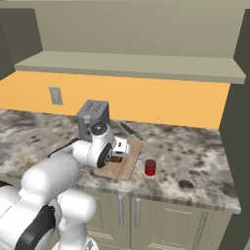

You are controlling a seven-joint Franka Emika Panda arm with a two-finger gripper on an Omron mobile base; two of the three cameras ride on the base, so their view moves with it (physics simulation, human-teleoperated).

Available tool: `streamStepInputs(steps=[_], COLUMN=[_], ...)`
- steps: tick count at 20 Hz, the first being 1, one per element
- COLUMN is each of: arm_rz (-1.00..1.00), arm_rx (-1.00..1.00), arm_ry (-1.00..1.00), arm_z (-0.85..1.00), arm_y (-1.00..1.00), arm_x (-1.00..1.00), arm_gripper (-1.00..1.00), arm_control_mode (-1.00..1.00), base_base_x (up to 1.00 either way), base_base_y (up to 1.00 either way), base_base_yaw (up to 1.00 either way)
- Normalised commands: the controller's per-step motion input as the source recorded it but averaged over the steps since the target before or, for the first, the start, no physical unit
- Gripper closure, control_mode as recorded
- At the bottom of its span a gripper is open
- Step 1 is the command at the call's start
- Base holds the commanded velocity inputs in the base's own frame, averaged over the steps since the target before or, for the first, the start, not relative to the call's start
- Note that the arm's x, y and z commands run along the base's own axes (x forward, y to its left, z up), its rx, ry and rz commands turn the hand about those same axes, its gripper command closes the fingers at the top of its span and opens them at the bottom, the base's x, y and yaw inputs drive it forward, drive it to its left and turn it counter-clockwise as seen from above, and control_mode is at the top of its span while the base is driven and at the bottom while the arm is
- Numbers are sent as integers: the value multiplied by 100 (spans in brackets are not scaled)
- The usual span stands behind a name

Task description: Pick the bread, place it on the cutting board, pick the jam, place it on the counter, and close the cabinet.

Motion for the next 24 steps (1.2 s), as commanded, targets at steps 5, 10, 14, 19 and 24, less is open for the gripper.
streamStepInputs(steps=[5, 10, 14, 19, 24], arm_rz=[0, 0, 0, 0, 0], arm_rx=[1, 2, 0, 0, 0], arm_ry=[4, 9, 8, 8, 7], arm_z=[-14, -4, -13, -13, -5], arm_y=[0, 0, 0, 0, 0], arm_x=[10, 1, 4, 4, 2], arm_gripper=[100, 100, 100, 100, -100], arm_control_mode=[-100, -100, -100, -100, -100], base_base_x=[0, 0, 0, 0, 0], base_base_y=[0, 0, 0, 0, 0], base_base_yaw=[0, 0, 0, 0, 0])
